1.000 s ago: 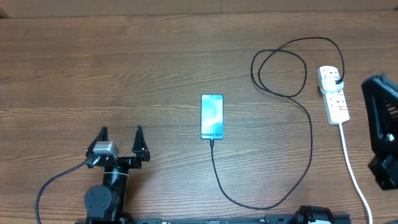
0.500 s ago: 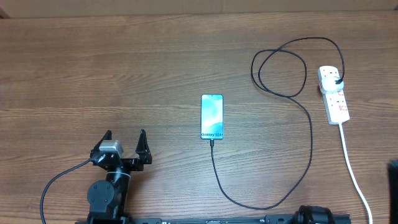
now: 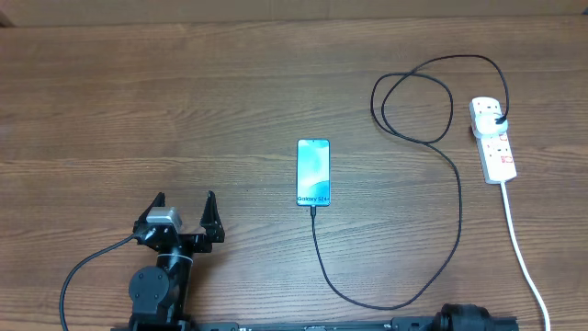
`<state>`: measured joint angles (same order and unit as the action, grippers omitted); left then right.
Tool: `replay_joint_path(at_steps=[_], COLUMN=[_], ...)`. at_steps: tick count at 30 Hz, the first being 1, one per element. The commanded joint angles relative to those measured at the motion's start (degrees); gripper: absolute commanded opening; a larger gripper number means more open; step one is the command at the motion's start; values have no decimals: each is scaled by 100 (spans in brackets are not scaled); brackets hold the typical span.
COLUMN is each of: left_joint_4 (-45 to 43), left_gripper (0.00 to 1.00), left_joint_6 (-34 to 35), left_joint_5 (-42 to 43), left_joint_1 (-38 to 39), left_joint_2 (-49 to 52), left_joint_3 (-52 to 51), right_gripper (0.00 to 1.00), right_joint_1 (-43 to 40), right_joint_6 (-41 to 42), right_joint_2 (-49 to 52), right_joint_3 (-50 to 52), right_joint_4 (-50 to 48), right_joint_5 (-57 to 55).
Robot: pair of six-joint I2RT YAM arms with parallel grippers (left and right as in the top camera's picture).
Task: Plug charger to phone and switch on socket
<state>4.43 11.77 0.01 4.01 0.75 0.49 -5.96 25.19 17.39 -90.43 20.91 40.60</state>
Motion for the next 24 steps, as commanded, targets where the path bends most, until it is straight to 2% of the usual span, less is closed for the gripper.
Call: replay_joint_path(at_steps=[1, 10, 16, 19, 24], left_joint_4=[2, 2, 2, 2, 2], left_gripper=[99, 100, 99, 100, 100], left_joint_6=[-107, -107, -107, -107, -107], left_joint_5=[-20, -20, -20, -20, -20], left_joint_1=[-28, -28, -28, -28, -28], left_joint_2=[-48, -48, -48, -48, -48], left_joint_3=[-22, -22, -22, -22, -22], right_gripper=[4, 4, 6, 4, 4], right_joint_1=[26, 177, 328, 354, 402], right_joint_6=[-20, -17, -20, -17, -20], right_joint_2=[-662, -1167, -1161, -1165, -1410], right_joint_3=[503, 883, 916, 901, 1043], right_joint_4=[-293, -376, -1167, -811, -833], right_joint_5=[-72, -236, -413, -101, -177])
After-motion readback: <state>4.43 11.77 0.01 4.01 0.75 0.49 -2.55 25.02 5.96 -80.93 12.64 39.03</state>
